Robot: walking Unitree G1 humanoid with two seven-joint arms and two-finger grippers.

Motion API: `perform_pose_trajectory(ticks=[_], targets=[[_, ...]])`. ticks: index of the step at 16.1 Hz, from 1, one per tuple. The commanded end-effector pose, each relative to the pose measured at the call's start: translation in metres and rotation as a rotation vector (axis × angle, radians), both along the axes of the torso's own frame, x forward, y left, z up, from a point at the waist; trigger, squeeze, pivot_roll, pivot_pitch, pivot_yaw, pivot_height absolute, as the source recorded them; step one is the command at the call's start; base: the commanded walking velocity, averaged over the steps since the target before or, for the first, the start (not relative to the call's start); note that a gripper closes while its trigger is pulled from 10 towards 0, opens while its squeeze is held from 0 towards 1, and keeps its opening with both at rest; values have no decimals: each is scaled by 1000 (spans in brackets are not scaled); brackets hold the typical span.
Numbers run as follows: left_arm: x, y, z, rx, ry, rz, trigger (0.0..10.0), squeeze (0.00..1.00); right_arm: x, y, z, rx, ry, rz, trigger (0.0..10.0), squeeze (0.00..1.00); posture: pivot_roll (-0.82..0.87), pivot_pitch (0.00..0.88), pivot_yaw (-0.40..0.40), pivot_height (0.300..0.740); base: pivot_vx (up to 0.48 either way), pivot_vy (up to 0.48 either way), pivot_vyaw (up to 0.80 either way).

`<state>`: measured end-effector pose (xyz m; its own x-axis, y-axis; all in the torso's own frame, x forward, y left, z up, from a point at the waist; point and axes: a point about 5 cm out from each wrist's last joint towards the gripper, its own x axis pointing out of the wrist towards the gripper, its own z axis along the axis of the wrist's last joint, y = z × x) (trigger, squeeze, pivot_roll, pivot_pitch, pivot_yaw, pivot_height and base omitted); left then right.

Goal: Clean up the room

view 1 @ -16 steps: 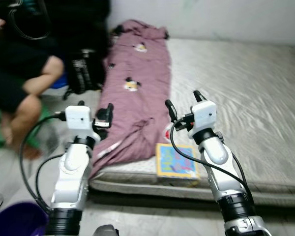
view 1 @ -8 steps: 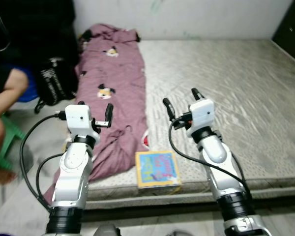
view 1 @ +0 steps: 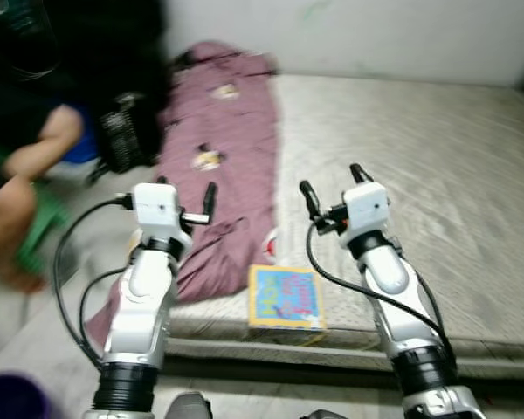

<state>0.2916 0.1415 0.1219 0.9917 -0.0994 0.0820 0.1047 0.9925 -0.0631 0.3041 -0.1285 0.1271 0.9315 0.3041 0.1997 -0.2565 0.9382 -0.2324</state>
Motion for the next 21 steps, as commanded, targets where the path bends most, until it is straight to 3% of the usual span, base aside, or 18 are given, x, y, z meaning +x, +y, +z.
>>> perform_pose_trajectory(ticks=[1,13,21], targets=[[2,-1,1,-18,-2,4,10000,0,1,-3,3,-4,-9,-2,10000,0,-6,4,-25,740,0,0,0],[3,-6,1,11,-11,-21,10000,0,2,-1,1,-15,0,11,10000,0,-8,0,-30,740,0,0,0],[4,-6,2,7,-16,-24,10000,0,3,-1,0,-12,7,13,10000,0,-9,1,-32,740,0,-245,0]])
